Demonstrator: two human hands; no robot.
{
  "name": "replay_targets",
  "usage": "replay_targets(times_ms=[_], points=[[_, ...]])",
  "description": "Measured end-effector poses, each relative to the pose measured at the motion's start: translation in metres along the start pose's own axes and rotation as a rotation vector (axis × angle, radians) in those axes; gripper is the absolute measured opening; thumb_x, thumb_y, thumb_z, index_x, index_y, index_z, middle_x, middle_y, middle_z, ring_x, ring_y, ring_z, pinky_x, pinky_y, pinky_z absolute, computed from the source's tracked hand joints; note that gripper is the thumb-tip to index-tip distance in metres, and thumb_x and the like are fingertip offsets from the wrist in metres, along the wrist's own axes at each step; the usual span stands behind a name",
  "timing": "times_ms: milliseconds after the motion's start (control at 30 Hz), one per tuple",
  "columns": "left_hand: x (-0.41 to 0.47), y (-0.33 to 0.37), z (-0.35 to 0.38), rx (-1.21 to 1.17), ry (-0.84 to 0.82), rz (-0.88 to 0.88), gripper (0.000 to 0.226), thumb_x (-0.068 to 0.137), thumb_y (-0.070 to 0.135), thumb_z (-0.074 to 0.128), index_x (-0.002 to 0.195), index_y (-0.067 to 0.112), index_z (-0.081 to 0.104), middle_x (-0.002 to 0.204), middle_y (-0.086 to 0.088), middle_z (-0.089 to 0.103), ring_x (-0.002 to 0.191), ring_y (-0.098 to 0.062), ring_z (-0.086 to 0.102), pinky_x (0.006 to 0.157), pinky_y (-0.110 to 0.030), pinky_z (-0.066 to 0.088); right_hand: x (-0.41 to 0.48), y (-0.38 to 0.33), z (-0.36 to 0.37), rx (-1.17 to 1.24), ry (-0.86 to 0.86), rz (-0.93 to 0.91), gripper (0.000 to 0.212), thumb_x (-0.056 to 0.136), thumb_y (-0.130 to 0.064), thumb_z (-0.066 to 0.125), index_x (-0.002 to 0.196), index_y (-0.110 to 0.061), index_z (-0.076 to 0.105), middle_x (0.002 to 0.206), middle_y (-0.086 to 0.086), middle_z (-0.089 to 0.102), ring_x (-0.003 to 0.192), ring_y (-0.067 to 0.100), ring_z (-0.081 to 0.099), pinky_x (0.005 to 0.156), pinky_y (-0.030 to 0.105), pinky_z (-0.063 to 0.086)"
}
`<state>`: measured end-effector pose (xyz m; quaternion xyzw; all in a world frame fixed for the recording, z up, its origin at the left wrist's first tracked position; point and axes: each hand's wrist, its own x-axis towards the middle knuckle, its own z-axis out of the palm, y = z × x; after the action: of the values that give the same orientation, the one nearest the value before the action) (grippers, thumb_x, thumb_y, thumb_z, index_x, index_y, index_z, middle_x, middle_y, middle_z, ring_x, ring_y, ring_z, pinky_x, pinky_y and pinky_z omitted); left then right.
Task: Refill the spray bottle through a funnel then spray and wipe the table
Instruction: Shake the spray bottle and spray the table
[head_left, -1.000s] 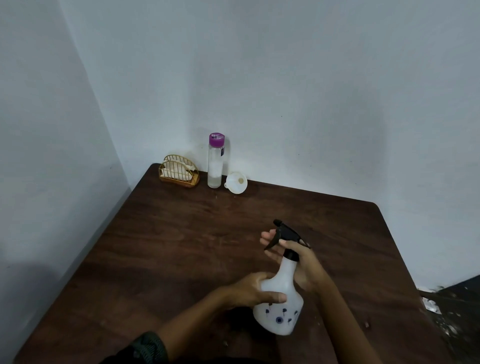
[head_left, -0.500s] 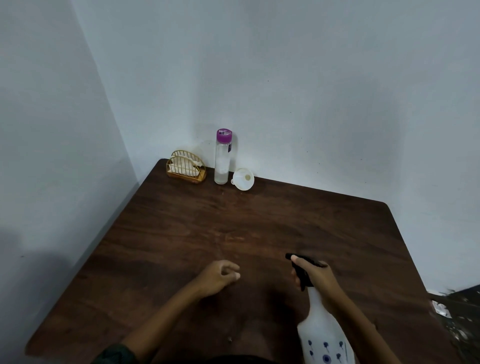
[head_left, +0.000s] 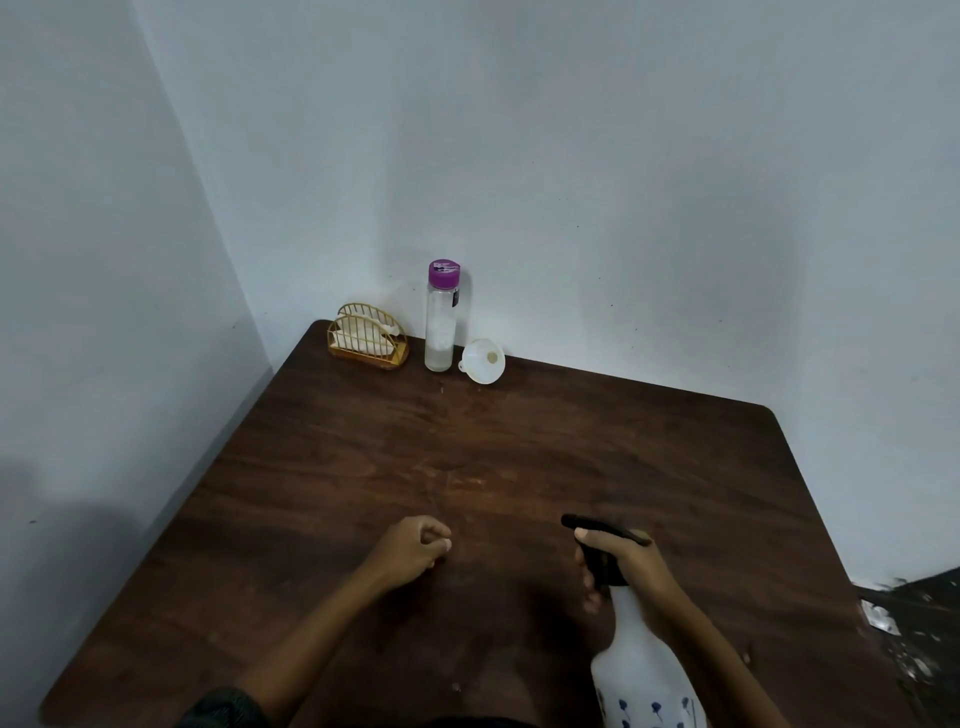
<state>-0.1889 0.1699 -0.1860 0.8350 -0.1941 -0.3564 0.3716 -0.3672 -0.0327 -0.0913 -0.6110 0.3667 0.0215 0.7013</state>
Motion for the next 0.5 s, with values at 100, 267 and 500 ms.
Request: replay_targets(times_ms=[100,267,500], points=[[0.0,0.002,-0.001,0.009,0.015,0.001,0.007,0.09,0.016,0.061,0.094,0.022,0.06,0.077,0.008,0.065,0.062,-0.006,0.061,0.064,-0.02,0.048,-0.001,-0.003,-0.008,0.031,-0.067,-0.004,0.023,0.09,-0.011,0.055,0.095,0.009,0.064,0.087,0.029,0.067,0.075,0.035,0.066,0.055,0.037,0.054],[0.002,0.002,-0.002,0.091,0.047,0.023,0.017,0.09,0.021,0.061,0.106,0.017,0.066,0.085,0.009,0.065,0.074,-0.004,0.061,0.069,-0.016,0.045,0.005,0.0,-0.009,0.145,0.205,-0.14,0.021,0.089,-0.012,0.058,0.089,0.009,0.063,0.068,0.02,0.061,0.058,0.028,0.06,0.055,0.036,0.052],[0.002,0.009,-0.006,0.404,0.104,0.094,0.037,0.088,0.031,0.06,0.125,0.027,0.056,0.13,0.005,0.054,0.121,-0.015,0.048,0.102,-0.034,0.041,0.009,0.001,-0.002,0.069,0.195,-0.135,0.015,0.091,-0.013,0.056,0.098,-0.001,0.064,0.086,0.019,0.072,0.075,0.029,0.068,0.053,0.034,0.052]])
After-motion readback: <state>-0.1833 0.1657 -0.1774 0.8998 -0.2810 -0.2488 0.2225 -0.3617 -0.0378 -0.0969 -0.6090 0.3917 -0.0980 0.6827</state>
